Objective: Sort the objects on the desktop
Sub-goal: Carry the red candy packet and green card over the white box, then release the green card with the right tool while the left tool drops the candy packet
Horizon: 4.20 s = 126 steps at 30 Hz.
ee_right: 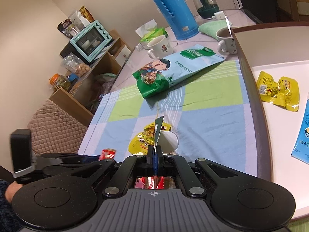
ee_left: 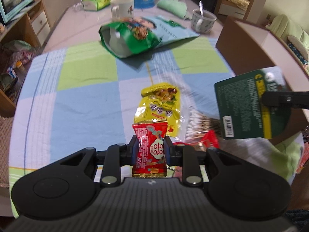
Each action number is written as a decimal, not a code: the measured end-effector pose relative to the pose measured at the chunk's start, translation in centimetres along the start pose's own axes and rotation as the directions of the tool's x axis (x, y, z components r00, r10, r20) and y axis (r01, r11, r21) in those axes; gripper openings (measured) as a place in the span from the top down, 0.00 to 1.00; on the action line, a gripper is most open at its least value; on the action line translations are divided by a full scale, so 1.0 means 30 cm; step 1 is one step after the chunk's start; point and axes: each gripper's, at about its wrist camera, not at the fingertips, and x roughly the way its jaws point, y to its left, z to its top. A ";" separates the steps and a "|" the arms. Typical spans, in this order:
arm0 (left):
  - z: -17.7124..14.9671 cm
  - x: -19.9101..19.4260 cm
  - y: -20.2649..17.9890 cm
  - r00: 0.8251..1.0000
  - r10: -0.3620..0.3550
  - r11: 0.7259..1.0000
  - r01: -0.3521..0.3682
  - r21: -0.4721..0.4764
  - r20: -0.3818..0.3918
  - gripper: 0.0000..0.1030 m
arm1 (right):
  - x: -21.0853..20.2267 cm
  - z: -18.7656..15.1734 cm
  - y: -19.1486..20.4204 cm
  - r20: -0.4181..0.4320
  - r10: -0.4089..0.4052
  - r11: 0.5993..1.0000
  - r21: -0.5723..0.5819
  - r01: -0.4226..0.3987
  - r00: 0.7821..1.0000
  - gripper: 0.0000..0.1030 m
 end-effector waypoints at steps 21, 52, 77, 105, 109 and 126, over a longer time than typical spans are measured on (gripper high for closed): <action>0.067 -0.214 -0.226 0.987 -0.078 0.989 0.059 0.134 0.140 0.79 | -0.217 -0.009 -0.039 0.115 0.017 1.000 0.013 -0.019 0.993 1.00; 0.209 -0.158 -0.720 0.956 -0.259 0.918 0.199 0.342 0.140 0.79 | -0.609 0.035 -0.308 0.311 -0.101 0.991 0.116 0.068 0.945 1.00; 0.293 0.079 -0.998 0.964 -0.267 0.865 0.246 0.438 -0.015 0.79 | -0.601 0.154 -0.554 0.084 -0.216 0.973 -0.062 0.221 0.973 1.00; 0.247 0.297 -1.068 0.962 -0.212 0.866 0.265 0.423 -0.169 0.78 | -0.434 0.137 -0.643 -0.143 -0.224 0.961 -0.194 0.195 0.964 1.00; 0.237 0.306 -1.077 0.960 -0.212 0.865 0.271 0.423 -0.182 0.78 | -0.415 0.129 -0.636 -0.153 -0.229 0.954 -0.229 0.191 0.961 1.00; 0.226 0.316 -1.087 0.958 -0.208 0.861 0.276 0.427 -0.200 0.75 | -0.390 0.119 -0.616 -0.166 -0.271 0.922 -0.328 0.206 0.948 1.00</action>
